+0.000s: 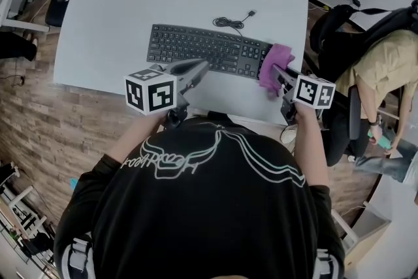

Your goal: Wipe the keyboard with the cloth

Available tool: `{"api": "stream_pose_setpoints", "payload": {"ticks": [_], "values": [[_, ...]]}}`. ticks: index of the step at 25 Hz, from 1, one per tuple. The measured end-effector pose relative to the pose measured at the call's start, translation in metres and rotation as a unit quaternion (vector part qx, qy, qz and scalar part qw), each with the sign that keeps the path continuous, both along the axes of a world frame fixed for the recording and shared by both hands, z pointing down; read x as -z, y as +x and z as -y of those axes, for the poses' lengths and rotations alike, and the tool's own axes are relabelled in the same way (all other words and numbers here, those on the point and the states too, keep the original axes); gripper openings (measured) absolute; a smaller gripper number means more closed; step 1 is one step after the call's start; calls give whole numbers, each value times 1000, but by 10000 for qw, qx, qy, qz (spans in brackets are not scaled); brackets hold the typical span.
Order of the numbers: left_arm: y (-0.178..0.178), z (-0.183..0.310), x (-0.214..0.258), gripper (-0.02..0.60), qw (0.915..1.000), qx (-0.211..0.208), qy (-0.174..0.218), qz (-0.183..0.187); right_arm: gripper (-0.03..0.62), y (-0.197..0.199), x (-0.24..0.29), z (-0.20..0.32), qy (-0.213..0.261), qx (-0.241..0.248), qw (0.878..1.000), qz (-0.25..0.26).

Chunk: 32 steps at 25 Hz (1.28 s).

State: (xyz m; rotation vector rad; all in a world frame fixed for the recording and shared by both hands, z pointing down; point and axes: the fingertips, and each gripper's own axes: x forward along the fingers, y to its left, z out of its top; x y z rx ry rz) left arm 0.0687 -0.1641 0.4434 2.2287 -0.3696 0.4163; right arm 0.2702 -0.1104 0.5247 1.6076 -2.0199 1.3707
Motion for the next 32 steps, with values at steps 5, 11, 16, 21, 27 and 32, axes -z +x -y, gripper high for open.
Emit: {"api": "stream_pose_setpoints", "payload": {"ticks": [5,11,16,21,27,32], "values": [[-13,-1,2,5,9998,198,5,18,55,-28,27,17,331,291,9989,169],[-34,1,0,5,9990,453,3,41,55,-76,46,43,630,681,9938,614],[-60,2,2,5,9967,804,-13,66,55,-117,53,62,684,982,9881,971],[-88,7,1,5,9940,1091,-59,74,55,-152,44,81,575,1231,9853,1035],[-92,1,0,5,9916,1289,-72,90,55,-156,19,86,367,1343,9843,1086],[-101,2,-2,5,9899,1406,-87,128,55,-158,2,88,185,1362,9858,960]]}}
